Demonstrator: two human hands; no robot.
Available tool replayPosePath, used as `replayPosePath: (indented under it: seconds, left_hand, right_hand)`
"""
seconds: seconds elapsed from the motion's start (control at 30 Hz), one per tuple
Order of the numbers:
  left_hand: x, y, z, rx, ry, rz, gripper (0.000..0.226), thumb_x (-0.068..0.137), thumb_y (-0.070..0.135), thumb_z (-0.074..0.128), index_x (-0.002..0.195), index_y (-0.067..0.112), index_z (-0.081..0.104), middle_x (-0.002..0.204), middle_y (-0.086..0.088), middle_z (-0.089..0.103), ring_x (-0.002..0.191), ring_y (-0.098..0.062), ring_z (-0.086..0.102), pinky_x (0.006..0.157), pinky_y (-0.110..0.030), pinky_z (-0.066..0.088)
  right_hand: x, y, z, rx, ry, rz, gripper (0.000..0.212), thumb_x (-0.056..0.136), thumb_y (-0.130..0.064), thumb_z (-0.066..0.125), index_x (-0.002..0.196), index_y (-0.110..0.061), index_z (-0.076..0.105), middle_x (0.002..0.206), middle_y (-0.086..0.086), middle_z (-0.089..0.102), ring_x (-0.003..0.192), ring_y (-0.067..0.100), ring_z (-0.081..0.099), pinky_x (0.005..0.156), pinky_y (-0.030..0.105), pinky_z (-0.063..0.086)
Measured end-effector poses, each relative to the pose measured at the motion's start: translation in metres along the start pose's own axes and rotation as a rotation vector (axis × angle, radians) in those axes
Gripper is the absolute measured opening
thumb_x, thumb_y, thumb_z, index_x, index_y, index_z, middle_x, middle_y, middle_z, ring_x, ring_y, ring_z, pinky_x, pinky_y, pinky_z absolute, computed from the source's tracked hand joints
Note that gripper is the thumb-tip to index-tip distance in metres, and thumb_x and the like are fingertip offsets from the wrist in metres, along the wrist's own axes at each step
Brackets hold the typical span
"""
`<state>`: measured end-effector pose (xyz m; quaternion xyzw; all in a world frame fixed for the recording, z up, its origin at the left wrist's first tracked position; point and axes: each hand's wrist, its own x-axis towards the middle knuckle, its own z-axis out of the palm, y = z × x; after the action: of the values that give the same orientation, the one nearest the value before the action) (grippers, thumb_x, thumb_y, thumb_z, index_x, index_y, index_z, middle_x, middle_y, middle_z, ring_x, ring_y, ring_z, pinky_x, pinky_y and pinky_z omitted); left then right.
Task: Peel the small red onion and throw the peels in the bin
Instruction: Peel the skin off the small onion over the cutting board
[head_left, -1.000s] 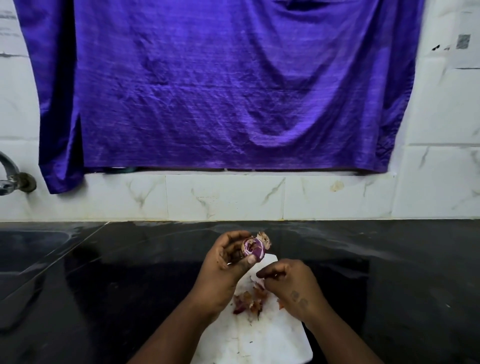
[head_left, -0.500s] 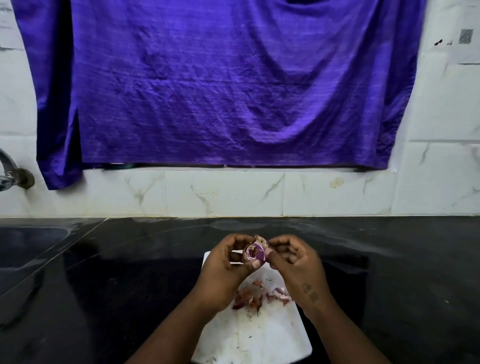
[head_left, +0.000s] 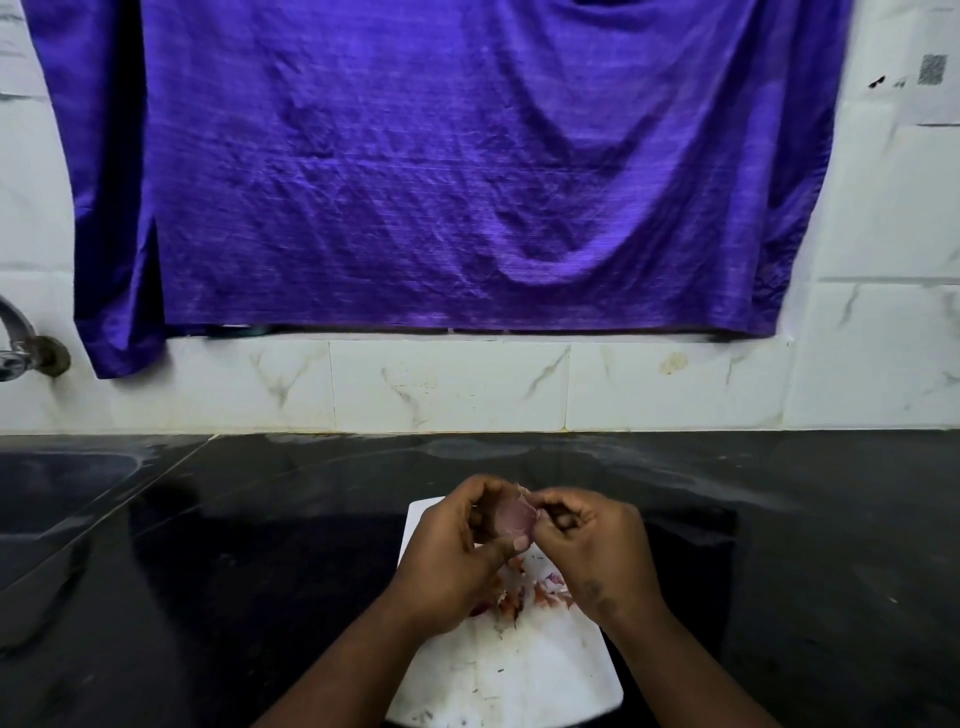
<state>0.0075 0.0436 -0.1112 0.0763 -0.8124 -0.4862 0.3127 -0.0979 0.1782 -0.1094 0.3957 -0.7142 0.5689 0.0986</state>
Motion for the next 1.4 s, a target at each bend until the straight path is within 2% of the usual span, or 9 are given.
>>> replayPosePath:
  seconds: [0.2,0.3,0.5,0.7,0.87,1.03,1.17,1.3,1.4]
  left_hand:
    - [-0.002,0.002,-0.001,0.027,-0.023,0.024,0.036,0.09,0.011,0.079,0.118,0.03,0.067,0.109,0.018,0.075,0.101,-0.003,0.071,0.088,-0.023,0.06]
    - [-0.002,0.002,-0.002,-0.029,-0.049,0.0,0.036,0.091,0.007,0.078,0.119,0.026,0.066,0.11,0.017,0.075,0.103,-0.004,0.072,0.089,-0.022,0.059]
    - [0.001,0.001,-0.003,-0.137,-0.013,-0.036,0.035,0.091,0.009,0.079,0.12,0.026,0.068,0.116,0.008,0.076,0.109,-0.013,0.072,0.097,-0.037,0.061]
    - [0.001,0.001,-0.005,-0.107,-0.009,-0.019,0.038,0.09,0.005,0.078,0.117,0.029,0.067,0.111,0.015,0.075,0.104,-0.009,0.072,0.086,-0.027,0.06]
    - [0.001,0.002,-0.004,-0.149,-0.053,-0.018,0.038,0.091,0.005,0.077,0.119,0.026,0.064,0.116,0.008,0.073,0.111,-0.018,0.07,0.098,-0.04,0.06]
    - [0.0,0.004,-0.004,-0.228,-0.074,-0.014,0.039,0.091,0.001,0.076,0.12,0.023,0.064,0.118,0.005,0.074,0.114,-0.02,0.07,0.101,-0.042,0.058]
    - [0.0,0.006,-0.005,-0.248,-0.022,-0.004,0.038,0.093,0.003,0.075,0.124,0.022,0.063,0.119,0.007,0.074,0.115,-0.013,0.07,0.101,-0.032,0.058]
    - [0.001,0.006,-0.004,-0.289,-0.043,-0.05,0.038,0.096,0.009,0.072,0.127,0.025,0.059,0.117,0.013,0.074,0.116,-0.009,0.068,0.095,-0.025,0.058]
    - [0.002,0.003,-0.003,-0.321,-0.048,-0.08,0.034,0.096,0.012,0.071,0.125,0.025,0.06,0.119,0.005,0.075,0.118,-0.017,0.068,0.095,-0.029,0.058]
  right_hand:
    - [0.002,0.004,0.0,-0.061,0.025,-0.02,0.026,0.084,-0.003,0.076,0.098,-0.024,0.084,0.085,-0.013,0.08,0.076,0.001,0.074,0.071,0.026,0.062]
    - [0.004,0.005,-0.003,0.053,0.044,0.053,0.026,0.084,-0.002,0.077,0.094,-0.024,0.084,0.084,-0.011,0.081,0.078,0.005,0.076,0.072,0.026,0.063]
    - [0.011,0.005,-0.003,0.381,0.014,0.194,0.025,0.088,0.006,0.07,0.089,-0.016,0.083,0.084,0.001,0.082,0.076,0.019,0.078,0.068,0.026,0.062]
    - [0.009,0.006,-0.001,0.313,-0.057,0.137,0.014,0.094,-0.007,0.07,0.093,-0.015,0.082,0.088,-0.002,0.082,0.083,0.014,0.077,0.076,0.028,0.063]
    - [0.013,0.008,-0.004,0.401,-0.025,0.18,0.013,0.094,-0.004,0.068,0.088,-0.007,0.079,0.082,0.01,0.08,0.07,0.016,0.072,0.067,0.027,0.061]
    - [0.012,0.017,0.003,0.296,-0.087,0.25,0.02,0.087,0.008,0.068,0.078,-0.007,0.078,0.074,0.018,0.073,0.064,0.019,0.063,0.062,0.034,0.055]
    - [0.007,0.02,0.002,0.214,-0.142,0.24,0.021,0.084,0.002,0.076,0.083,-0.018,0.082,0.079,0.003,0.081,0.073,0.015,0.076,0.072,0.033,0.063]
    - [0.007,0.018,0.001,0.194,-0.15,0.237,0.017,0.09,-0.009,0.074,0.085,-0.022,0.084,0.082,-0.001,0.082,0.079,0.017,0.077,0.072,0.029,0.061]
    - [0.012,0.014,0.002,0.435,-0.049,0.389,0.024,0.096,-0.004,0.06,0.105,-0.016,0.079,0.094,0.004,0.082,0.092,0.025,0.078,0.082,0.034,0.062]
